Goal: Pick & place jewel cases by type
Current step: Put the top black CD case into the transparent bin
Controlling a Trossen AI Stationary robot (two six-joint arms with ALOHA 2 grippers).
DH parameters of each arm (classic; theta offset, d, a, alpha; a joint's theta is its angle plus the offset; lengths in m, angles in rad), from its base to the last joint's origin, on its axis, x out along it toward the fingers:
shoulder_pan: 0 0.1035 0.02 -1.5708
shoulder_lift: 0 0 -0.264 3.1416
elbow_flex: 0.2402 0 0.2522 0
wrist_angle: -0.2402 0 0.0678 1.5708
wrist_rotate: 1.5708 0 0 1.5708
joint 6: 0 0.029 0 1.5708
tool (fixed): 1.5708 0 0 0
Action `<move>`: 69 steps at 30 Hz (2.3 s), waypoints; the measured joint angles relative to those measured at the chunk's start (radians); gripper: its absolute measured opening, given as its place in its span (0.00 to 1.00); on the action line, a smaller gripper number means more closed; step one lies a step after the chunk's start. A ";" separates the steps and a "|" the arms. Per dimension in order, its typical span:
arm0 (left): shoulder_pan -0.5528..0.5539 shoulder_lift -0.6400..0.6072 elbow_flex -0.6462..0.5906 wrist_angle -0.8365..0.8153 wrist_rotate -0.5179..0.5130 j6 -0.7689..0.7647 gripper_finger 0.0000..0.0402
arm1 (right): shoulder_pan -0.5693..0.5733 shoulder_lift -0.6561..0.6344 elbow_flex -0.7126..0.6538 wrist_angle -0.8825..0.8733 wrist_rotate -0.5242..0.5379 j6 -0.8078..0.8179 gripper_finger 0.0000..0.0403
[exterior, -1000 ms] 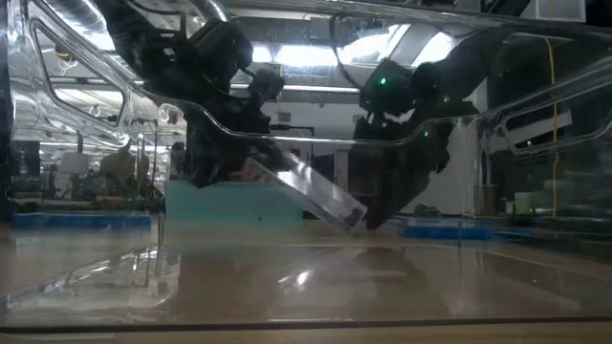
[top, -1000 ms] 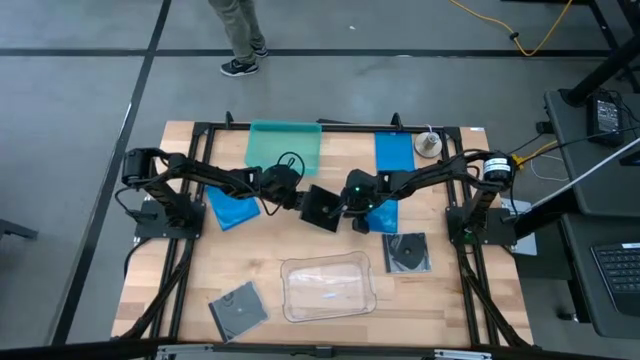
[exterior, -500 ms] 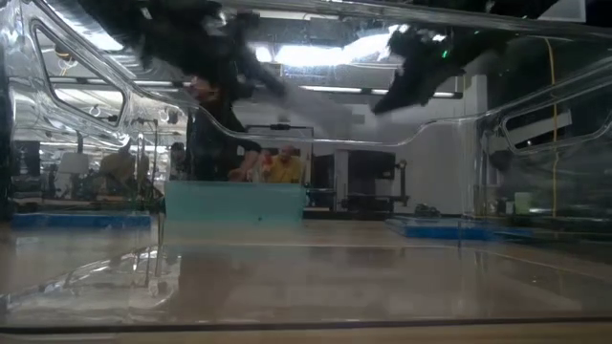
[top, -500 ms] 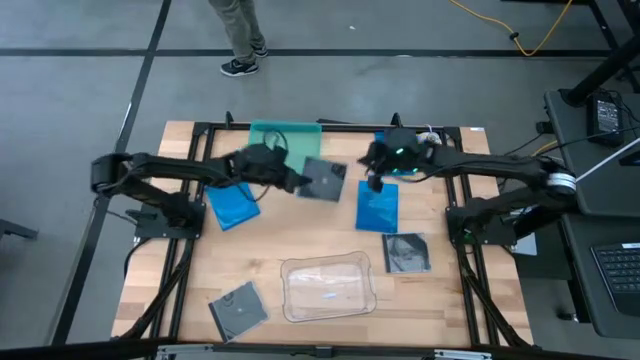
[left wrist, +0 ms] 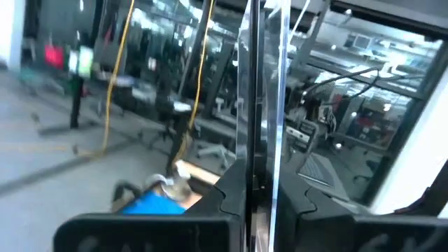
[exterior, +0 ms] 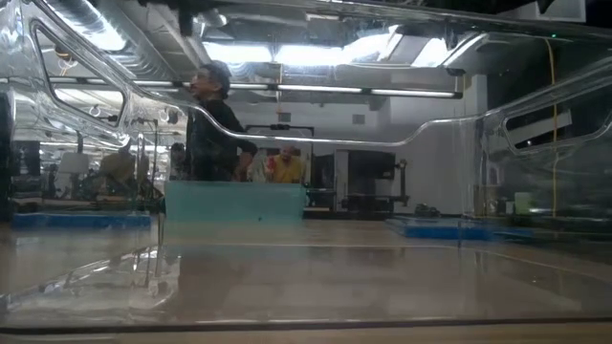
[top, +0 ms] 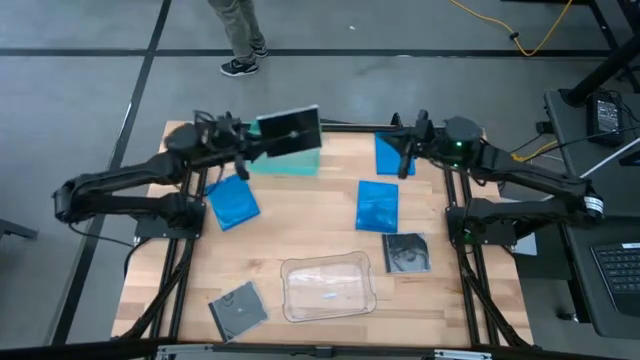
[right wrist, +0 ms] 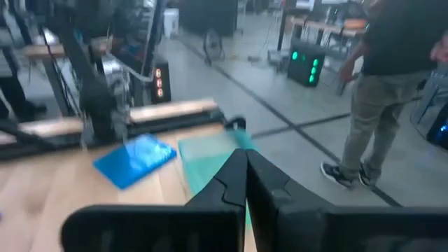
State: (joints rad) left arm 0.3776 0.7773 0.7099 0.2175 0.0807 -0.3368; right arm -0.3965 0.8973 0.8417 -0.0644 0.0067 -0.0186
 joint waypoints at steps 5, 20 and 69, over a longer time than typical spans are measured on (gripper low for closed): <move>-0.011 -0.035 0.132 -0.179 0.001 0.139 0.05 | 0.000 -0.008 0.000 0.012 0.000 0.058 0.02; -0.012 0.079 0.576 -0.575 0.075 0.431 0.05 | 0.000 -0.008 0.000 0.120 -0.180 0.138 0.02; -0.685 0.291 0.847 -0.565 -0.602 2.109 0.05 | 0.038 -0.008 0.152 0.102 -0.314 0.120 0.02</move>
State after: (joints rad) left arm -0.3073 1.0683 1.5570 -0.3471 -0.5217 1.7720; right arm -0.3588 0.8894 0.9938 0.0381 -0.3077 0.1012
